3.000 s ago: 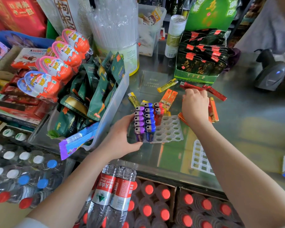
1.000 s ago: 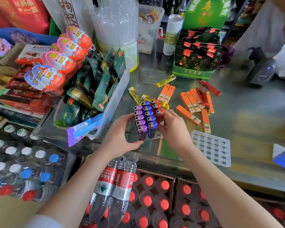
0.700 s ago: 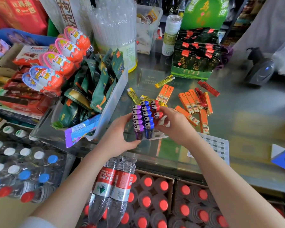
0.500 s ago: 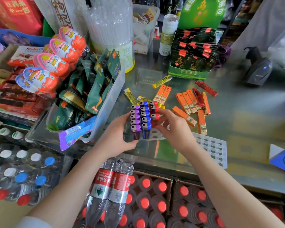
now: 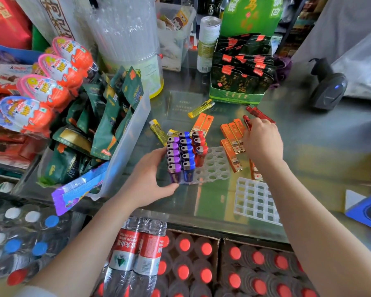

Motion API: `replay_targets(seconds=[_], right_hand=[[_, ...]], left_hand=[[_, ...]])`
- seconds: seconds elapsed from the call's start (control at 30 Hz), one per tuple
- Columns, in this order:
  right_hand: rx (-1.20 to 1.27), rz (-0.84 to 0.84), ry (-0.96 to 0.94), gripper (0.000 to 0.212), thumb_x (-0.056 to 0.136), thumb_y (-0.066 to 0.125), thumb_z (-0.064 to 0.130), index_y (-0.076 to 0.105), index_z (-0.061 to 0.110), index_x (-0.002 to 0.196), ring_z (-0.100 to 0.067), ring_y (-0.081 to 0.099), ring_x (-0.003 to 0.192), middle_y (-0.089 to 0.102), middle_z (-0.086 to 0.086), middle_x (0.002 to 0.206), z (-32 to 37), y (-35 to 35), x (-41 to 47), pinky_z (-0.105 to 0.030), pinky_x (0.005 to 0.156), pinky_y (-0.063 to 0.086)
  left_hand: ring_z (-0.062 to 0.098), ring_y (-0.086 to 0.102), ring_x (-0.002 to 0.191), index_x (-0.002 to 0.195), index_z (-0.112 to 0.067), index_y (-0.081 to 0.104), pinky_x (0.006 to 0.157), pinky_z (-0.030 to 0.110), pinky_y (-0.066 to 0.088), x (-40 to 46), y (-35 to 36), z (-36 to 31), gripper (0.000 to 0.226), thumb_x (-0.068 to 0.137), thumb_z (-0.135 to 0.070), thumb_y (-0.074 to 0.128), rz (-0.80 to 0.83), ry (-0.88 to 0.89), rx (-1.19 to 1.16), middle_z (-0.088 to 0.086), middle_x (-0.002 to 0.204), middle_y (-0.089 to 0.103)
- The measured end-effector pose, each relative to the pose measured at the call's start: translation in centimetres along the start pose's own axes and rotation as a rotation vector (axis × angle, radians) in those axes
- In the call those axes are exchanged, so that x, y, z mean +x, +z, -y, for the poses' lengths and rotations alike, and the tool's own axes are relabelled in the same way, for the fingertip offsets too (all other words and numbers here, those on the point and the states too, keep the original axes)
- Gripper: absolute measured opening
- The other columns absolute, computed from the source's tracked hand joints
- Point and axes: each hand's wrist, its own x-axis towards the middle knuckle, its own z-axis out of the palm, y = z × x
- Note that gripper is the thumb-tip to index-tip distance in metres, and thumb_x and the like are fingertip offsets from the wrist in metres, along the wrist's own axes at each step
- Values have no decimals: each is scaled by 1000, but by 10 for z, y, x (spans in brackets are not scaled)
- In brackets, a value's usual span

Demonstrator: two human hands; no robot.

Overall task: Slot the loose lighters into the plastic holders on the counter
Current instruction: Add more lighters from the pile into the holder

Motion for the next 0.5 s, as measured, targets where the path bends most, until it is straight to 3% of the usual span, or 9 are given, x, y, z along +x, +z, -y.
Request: replay_targets(seconds=[0.2,0.3,0.4,0.5], right_hand=[[76,22,49,23,87,43,1,60,4,102,-33,55,72,65,-19,91,-2,8,10,-33,61,43],[130,29,55,24,86,48,10,61,8,106,-33,58,77,65,-16,96,-4,1,7,-35,64,48],[298,-15,-7,24,84,52,13,62,9,106,-27,57,80,65,-11,97,3,-13,-5,-29,67,44],[570,-5,-96,17,86,56,12,63,13,101,-14,55,68,63,2,85,19,-28,-26,-19,62,42]], left_hand=[[-1,44,109,123,-25,48,89,1,27,1,1,4,66,62,-47,63,-16,17,9,-20,116,49],[-2,43,110,126,-28,45,90,1,27,0,1,4,69,63,-48,64,-4,8,21,-20,119,48],[-3,42,111,127,-28,44,90,1,26,-1,1,4,69,64,-48,64,-2,5,25,-19,120,48],[0,44,111,126,-26,45,89,3,28,-1,2,5,68,64,-44,67,-12,-2,18,-16,119,51]])
